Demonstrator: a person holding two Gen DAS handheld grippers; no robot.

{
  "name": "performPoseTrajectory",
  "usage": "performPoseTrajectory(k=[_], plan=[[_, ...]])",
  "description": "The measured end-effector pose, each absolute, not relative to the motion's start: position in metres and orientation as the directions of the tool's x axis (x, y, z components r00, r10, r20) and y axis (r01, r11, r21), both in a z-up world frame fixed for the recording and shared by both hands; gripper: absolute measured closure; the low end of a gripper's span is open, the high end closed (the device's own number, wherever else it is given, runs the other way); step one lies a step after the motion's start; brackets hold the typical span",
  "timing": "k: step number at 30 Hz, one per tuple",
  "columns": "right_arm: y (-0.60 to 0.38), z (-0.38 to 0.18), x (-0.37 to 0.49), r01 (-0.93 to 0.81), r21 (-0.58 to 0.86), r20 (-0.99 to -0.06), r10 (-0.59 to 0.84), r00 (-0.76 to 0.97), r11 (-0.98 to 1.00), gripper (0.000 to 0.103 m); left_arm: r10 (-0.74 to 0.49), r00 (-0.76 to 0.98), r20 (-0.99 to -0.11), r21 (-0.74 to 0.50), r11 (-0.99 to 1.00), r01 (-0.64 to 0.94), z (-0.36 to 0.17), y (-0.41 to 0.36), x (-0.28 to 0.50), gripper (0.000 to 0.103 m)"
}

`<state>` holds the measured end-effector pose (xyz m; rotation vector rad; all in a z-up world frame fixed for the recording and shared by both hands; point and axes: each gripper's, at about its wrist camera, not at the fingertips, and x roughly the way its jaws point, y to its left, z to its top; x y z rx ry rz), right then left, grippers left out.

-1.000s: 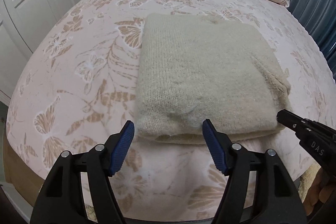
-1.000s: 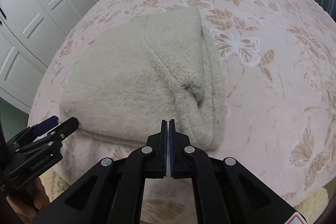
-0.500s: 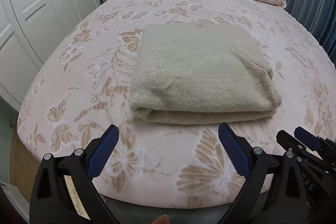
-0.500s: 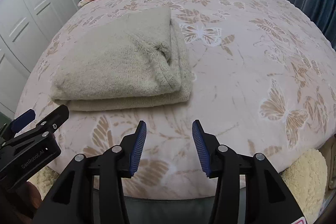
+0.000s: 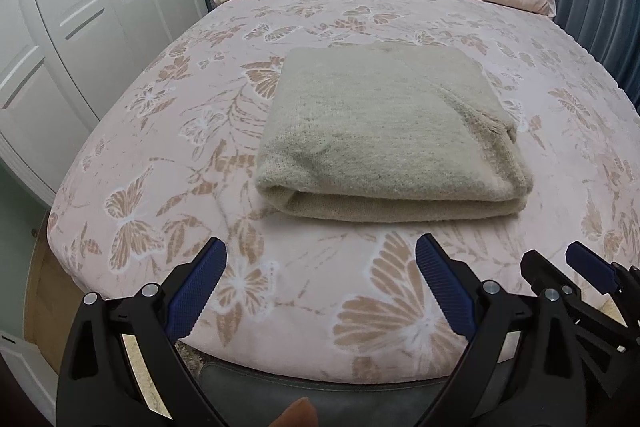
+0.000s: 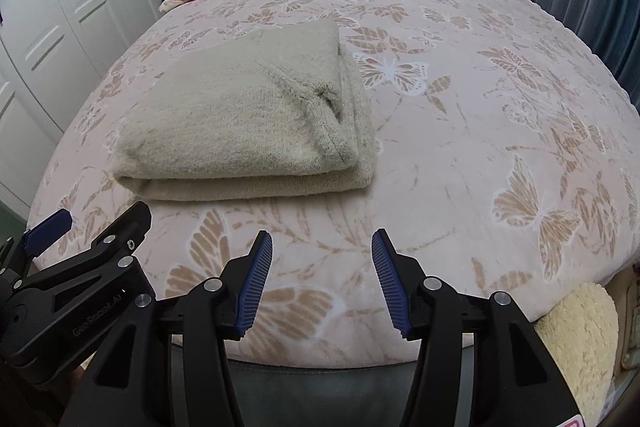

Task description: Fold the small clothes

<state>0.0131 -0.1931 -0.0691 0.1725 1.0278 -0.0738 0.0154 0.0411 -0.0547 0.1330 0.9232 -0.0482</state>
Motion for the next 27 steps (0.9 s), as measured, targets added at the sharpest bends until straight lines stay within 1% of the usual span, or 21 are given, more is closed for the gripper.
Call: performPoseTrajectory(k=[8, 27], plan=[[-0.1895, -0.0686, 0.0095, 0.158, 0.084, -0.857, -0.009, 0.516, 0.984, 0.051, 0.056, 0.612, -0.789, 0.13, 0.988, 0.078, -0.0549, 0.0395, 0.0115, 0.01], [-0.1879, -0.0681, 0.0073, 0.167, 0.079, -0.858, -0.018, 0.513, 0.983, 0.051, 0.062, 0.616, -0.785, 0.135, 0.988, 0.072, -0.0543, 0.0408, 0.0089, 0.011]])
